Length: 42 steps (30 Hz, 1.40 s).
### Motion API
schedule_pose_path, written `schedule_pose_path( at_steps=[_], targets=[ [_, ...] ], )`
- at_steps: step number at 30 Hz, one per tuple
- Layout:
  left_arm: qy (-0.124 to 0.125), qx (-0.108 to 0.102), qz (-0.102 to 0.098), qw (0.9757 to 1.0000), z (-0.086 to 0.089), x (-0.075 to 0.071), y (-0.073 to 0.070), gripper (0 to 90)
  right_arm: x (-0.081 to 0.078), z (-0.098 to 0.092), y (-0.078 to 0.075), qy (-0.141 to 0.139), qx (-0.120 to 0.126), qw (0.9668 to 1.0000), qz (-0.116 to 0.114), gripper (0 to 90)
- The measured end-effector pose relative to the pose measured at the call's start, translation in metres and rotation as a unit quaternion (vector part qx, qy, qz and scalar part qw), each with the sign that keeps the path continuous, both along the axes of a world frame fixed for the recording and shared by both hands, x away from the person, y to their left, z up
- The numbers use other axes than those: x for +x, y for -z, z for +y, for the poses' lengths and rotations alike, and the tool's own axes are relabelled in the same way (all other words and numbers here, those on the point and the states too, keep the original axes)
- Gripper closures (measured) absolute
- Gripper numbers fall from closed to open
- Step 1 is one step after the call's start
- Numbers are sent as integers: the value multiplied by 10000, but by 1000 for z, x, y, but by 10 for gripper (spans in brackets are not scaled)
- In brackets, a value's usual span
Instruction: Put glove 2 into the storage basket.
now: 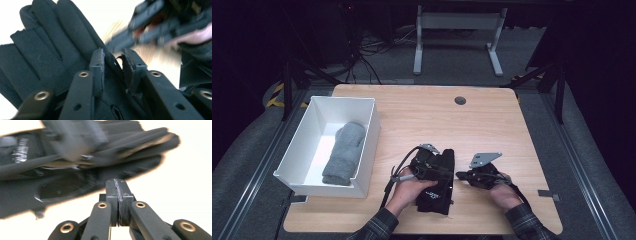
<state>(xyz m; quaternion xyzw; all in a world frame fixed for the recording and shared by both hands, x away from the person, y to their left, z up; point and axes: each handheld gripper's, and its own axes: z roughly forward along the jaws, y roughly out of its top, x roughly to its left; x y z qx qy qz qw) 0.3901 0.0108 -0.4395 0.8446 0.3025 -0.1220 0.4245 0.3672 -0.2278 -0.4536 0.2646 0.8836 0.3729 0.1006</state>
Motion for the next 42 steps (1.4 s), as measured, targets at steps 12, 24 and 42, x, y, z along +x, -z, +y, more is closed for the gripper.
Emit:
schedule_pose_path(
  at_steps=[12,24,42],
  targets=[
    [395,711,-232,9964,-20,-16,14,899,12,-52,-1,927,99,9955,-179,501],
    [475,1207,-473,9904,1,-18,8,900,20,-62,7,1227,-106,9920,-280,356],
    [-889,1393,-1113,9800,57,12,-24,900,23,-65,11,1307,-116,9911,-243,327]
  ],
)
